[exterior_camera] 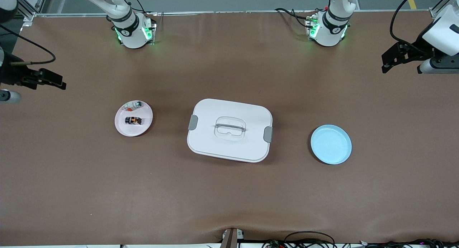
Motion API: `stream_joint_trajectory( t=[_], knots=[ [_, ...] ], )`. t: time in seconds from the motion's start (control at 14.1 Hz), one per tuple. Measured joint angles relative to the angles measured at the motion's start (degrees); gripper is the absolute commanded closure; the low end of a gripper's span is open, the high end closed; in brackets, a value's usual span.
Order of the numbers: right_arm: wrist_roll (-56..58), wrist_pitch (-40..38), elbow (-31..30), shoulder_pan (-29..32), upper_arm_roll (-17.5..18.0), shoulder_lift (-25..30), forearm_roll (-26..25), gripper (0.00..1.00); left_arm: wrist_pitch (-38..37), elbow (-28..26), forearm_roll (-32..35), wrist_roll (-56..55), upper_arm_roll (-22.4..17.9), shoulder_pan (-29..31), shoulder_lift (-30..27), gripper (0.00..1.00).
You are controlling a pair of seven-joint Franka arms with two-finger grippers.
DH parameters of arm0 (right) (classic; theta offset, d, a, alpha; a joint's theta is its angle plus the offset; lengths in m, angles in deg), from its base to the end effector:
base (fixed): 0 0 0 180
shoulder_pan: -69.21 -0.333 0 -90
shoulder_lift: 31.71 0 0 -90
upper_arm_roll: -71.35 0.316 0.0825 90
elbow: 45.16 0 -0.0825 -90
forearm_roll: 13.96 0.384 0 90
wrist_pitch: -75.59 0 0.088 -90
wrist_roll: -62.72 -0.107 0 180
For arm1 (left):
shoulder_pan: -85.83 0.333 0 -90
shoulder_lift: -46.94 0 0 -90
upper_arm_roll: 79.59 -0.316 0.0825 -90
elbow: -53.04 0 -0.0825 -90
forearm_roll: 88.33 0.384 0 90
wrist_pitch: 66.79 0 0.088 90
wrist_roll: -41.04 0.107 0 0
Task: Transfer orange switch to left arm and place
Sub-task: 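Move the right gripper over the switch on the white plate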
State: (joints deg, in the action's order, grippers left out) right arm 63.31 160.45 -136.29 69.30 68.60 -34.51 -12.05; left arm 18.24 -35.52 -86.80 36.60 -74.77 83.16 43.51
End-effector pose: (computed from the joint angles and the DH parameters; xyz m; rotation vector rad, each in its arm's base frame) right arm 0.5561 -0.0232 0.5811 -3.0957 0.0604 0.2439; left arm 0.5226 -0.0672 0.6610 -3.1089 0.0790 -0.0021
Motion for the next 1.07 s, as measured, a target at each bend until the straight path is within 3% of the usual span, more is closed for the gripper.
stream_joint_trajectory(
  t=[0.36, 0.64, 1.07],
  knots=[
    [0.00, 0.96, -0.09, 0.30, -0.10, -3.22, -1.93, 0.00, -0.02, -0.01, 0.00, 0.00, 0.05, -0.04, 0.00, 0.00],
    [-0.03, 6.18, -2.24, 0.26, 0.09, -5.44, -0.28, 0.00, -0.05, -0.02, 0.00, 0.00, 0.08, -0.04, 0.01, 0.00],
    [-0.06, 20.26, -15.75, 0.22, 0.23, -5.42, 3.63, 0.00, -0.18, -0.08, 0.00, 0.00, 0.08, -0.05, 0.02, 0.00]
  ],
)
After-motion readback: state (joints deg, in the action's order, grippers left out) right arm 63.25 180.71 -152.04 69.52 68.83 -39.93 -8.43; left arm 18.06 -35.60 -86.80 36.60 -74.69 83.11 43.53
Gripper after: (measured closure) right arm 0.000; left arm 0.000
